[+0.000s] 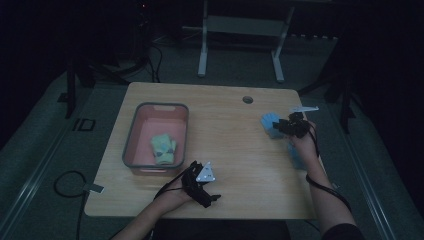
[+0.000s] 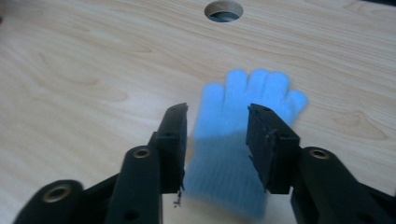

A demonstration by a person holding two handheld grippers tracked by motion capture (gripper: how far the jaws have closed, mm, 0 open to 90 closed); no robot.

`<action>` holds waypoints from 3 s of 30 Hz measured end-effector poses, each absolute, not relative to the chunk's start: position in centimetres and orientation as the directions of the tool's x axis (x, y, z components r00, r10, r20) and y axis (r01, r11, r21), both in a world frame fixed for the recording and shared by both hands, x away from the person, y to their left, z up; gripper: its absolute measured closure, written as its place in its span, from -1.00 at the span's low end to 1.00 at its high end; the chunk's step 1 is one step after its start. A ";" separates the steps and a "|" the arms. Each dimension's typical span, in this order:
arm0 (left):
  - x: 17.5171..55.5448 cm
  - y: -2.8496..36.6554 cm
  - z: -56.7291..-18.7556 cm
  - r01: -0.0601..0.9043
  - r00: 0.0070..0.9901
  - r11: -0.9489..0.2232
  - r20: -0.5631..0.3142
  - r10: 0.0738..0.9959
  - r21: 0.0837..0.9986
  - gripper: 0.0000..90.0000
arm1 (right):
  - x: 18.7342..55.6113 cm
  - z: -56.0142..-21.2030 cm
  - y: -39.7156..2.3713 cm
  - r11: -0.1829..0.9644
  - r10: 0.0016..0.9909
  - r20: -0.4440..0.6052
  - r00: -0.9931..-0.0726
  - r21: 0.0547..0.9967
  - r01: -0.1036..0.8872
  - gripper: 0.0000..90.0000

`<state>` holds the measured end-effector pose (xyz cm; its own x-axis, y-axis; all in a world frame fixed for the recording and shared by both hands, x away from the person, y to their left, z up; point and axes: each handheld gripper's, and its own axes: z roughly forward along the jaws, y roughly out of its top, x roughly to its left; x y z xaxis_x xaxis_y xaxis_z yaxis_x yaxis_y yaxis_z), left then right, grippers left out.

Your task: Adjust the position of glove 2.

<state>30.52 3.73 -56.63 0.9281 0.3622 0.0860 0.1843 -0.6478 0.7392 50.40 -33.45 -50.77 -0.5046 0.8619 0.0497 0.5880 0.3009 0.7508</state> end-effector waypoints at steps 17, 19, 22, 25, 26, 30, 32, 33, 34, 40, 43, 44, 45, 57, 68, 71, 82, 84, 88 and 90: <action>30.5 4.4 -56.5 0.186 0.925 -0.608 0.072 0.374 0.772 -0.94 | 54.1 -53.9 -32.9 0.386 0.877 -0.035 -0.479 0.646 0.659 0.17; 30.5 4.4 -56.5 0.186 0.925 -0.608 0.072 0.374 0.772 -0.94 | 54.0 -54.0 -32.8 0.388 0.877 -0.040 -0.478 0.645 0.659 0.17; 30.5 4.4 -56.6 0.179 0.926 -0.608 0.076 0.370 0.773 -0.94 | 53.8 -54.2 -32.6 0.395 0.879 -0.058 -0.474 0.646 0.654 0.22; 30.5 4.4 -56.6 0.179 0.926 -0.605 0.075 0.370 0.775 -0.94 | 53.7 -54.2 -32.6 0.372 0.887 -0.035 -0.461 0.647 0.665 0.33; 30.5 4.5 -56.6 0.180 0.925 -0.605 0.075 0.372 0.775 -0.94 | 53.7 -54.2 -32.6 0.366 0.889 -0.029 -0.458 0.644 0.671 0.40; 30.5 4.5 -56.7 0.182 0.926 -0.611 0.076 0.371 0.770 -0.94 | 53.6 -54.0 -32.0 0.369 0.889 -0.022 -0.457 0.627 0.687 0.72; 30.5 4.5 -56.7 0.184 0.925 -0.609 0.073 0.372 0.772 -0.94 | 53.6 -54.0 -31.9 0.356 0.894 -0.010 -0.448 0.624 0.696 0.78; 30.5 4.5 -56.7 0.184 0.925 -0.609 0.073 0.372 0.772 -0.94 | 53.6 -53.9 -31.9 0.348 0.898 -0.007 -0.440 0.624 0.700 0.80; 30.4 4.5 -56.7 0.184 0.925 -0.608 0.073 0.372 0.772 -0.94 | 53.6 -53.9 -31.9 0.334 0.904 0.001 -0.429 0.624 0.706 0.81; 30.5 4.6 -56.7 0.183 0.923 -0.602 0.075 0.377 0.777 -0.94 | 52.8 -52.8 -31.4 0.313 0.914 0.004 -0.407 0.631 0.710 0.92; 30.6 4.6 -56.7 0.191 0.922 -0.595 0.066 0.382 0.781 -0.94 | 51.9 -51.6 -31.0 0.314 0.908 0.007 -0.419 0.650 0.692 0.92; 30.6 4.6 -56.7 0.191 0.922 -0.595 0.066 0.382 0.780 -0.94 | 51.7 -51.3 -30.8 0.316 0.907 0.003 -0.421 0.654 0.687 0.92; 30.6 4.6 -56.7 0.191 0.923 -0.597 0.065 0.380 0.779 -0.94 | 51.3 -50.9 -30.6 0.319 0.908 -0.007 -0.420 0.660 0.680 0.92; 30.5 4.6 -56.7 0.184 0.923 -0.603 0.074 0.377 0.777 -0.94 | 45.3 -47.0 -27.3 0.309 0.892 -0.004 -0.453 0.735 0.603 0.92; 30.6 4.7 -56.7 0.183 0.921 -0.600 0.078 0.382 0.779 -0.94 | 41.2 -44.8 -25.6 0.273 0.898 0.020 -0.439 0.757 0.594 0.92; 30.5 4.7 -56.7 0.170 0.920 -0.593 0.088 0.381 0.787 -0.94 | 40.6 -44.5 -25.4 0.268 0.899 0.022 -0.437 0.761 0.591 0.92; 30.5 4.7 -56.8 0.172 0.921 -0.594 0.086 0.380 0.786 -0.94 | 37.1 -44.7 -22.8 0.247 0.889 0.062 -0.455 0.770 0.588 0.92; 30.5 4.7 -56.8 0.175 0.922 -0.592 0.081 0.379 0.787 -0.94 | 36.9 -44.9 -22.6 0.245 0.890 0.063 -0.452 0.770 0.590 0.92; 30.4 4.5 -56.8 0.172 0.924 -0.600 0.084 0.374 0.781 -0.94 | 36.6 -45.9 -21.7 0.220 0.894 0.092 -0.438 0.763 0.608 0.92; 30.4 4.5 -56.8 0.173 0.923 -0.597 0.082 0.375 0.783 -0.94 | 36.6 -46.4 -21.3 0.215 0.898 0.095 -0.430 0.757 0.617 0.92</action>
<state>30.39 4.51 -56.84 0.9233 0.3752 0.0819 0.1731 -0.5970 0.7834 36.58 -21.30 -46.43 -0.4297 0.8980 0.0950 0.6171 0.2152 0.7569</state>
